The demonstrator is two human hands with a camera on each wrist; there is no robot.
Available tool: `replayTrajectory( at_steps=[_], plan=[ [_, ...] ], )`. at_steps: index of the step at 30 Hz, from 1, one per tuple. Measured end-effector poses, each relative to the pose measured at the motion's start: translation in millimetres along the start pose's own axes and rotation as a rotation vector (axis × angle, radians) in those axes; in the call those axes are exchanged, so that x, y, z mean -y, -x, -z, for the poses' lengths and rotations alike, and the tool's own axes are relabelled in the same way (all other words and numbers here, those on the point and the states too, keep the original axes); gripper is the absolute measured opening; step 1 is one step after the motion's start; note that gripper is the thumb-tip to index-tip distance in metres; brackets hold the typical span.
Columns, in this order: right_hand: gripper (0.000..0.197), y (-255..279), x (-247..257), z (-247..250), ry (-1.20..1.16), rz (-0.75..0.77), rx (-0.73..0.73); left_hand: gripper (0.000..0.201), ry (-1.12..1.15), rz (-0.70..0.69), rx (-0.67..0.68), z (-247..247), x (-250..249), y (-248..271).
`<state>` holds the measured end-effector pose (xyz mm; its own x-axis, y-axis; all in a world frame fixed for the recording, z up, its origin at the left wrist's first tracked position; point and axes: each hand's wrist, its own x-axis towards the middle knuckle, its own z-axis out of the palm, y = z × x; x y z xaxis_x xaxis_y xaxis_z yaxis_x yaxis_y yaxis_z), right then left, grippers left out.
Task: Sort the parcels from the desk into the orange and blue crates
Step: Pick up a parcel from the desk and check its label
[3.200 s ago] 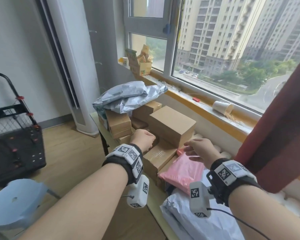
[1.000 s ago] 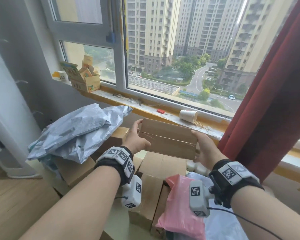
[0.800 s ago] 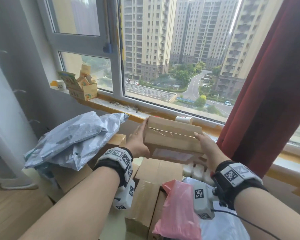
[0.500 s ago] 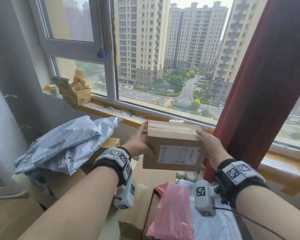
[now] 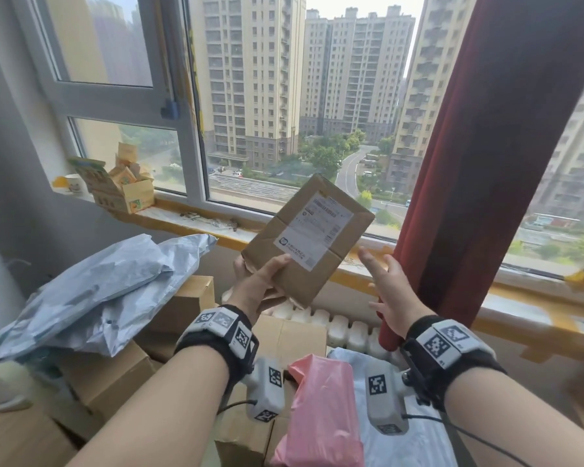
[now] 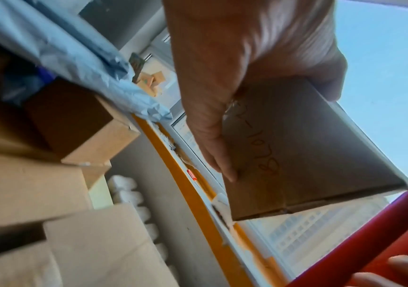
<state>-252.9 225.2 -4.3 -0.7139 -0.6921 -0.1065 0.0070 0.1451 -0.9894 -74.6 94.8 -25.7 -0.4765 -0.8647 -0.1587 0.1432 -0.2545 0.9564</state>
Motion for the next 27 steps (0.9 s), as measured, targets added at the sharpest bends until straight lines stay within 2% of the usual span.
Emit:
replayTrajectory(
  at_steps=[2, 4, 8, 11, 14, 19, 21, 24, 27],
  plan=[
    [0.118, 3, -3, -10, -0.028, -0.082, 0.132, 0.074, 0.043, 0.020, 0.024, -9, -1, 1],
    [0.121, 2, -5, -18, -0.067, -0.093, 0.170, 0.077, 0.071, 0.043, 0.057, -18, 0, 4],
    [0.109, -2, -13, -23, -0.159, -0.062, 0.179, 0.092, 0.117, 0.090, 0.109, -27, 8, 5],
    [0.086, -5, -21, -20, -0.208, -0.037, 0.114, 0.105, 0.096, 0.145, 0.149, -27, 14, 7],
    [0.067, -6, -27, -12, -0.200, -0.006, 0.074, 0.108, -0.025, 0.170, 0.171, -21, 17, 9],
    [0.052, -5, -30, 0, -0.224, 0.007, 0.120, 0.074, -0.109, 0.163, 0.237, -17, 16, 11],
    [0.047, -5, -32, 0, -0.233, 0.021, 0.163, 0.073, -0.122, 0.146, 0.272, -19, 15, 12],
    [0.052, -8, -37, -1, -0.265, 0.025, 0.217, 0.067, -0.150, 0.139, 0.277, -24, 12, 12],
    [0.062, -10, -41, -2, -0.275, 0.031, 0.219, 0.044, -0.152, 0.113, 0.254, -24, 11, 11]
  ],
)
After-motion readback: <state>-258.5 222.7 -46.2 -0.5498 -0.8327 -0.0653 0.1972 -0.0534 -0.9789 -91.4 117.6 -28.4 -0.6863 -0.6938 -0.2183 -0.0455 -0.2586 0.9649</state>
